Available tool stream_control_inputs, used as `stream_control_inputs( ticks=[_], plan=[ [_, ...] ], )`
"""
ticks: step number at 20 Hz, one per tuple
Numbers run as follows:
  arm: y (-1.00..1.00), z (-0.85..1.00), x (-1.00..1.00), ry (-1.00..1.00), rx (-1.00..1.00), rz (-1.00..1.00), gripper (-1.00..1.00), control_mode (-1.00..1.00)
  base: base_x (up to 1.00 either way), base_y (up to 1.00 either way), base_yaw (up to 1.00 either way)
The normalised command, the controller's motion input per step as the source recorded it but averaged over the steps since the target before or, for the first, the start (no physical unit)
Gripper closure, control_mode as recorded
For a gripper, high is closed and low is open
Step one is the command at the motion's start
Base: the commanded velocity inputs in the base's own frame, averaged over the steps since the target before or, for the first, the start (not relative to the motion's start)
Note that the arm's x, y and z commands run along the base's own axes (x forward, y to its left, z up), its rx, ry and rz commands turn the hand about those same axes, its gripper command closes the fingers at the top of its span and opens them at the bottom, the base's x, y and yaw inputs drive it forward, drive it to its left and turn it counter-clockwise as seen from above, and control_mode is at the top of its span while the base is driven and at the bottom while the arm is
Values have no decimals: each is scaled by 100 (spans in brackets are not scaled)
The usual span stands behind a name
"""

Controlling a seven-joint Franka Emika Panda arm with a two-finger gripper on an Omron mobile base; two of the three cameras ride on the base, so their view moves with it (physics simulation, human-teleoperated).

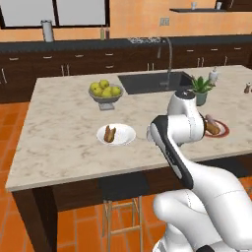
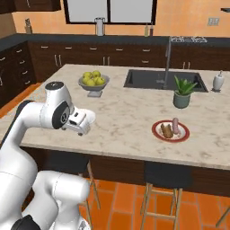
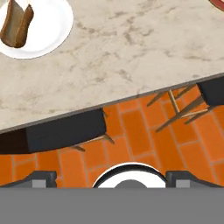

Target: Place one bun and one sausage from the bowl on each plate.

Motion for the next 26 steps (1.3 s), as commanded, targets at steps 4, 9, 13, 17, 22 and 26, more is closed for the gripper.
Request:
stream_control_inputs(
  ticks=[4, 9, 13, 17, 22, 26],
  plan=[
    [0, 0, 0, 0, 0, 0, -100, 100, 0, -100, 0],
    [0, 0, 0, 0, 0, 0, -100, 100, 1, -100, 0],
    [0, 0, 0, 0, 0, 0, -100, 100, 17, -100, 0],
    [0, 0, 0, 0, 0, 0, -100, 100, 41, -100, 0],
    [0, 0, 0, 0, 0, 0, -100, 100, 29, -100, -1],
    [0, 0, 0, 0, 0, 0, -100, 100, 23, -100, -7]
  ],
)
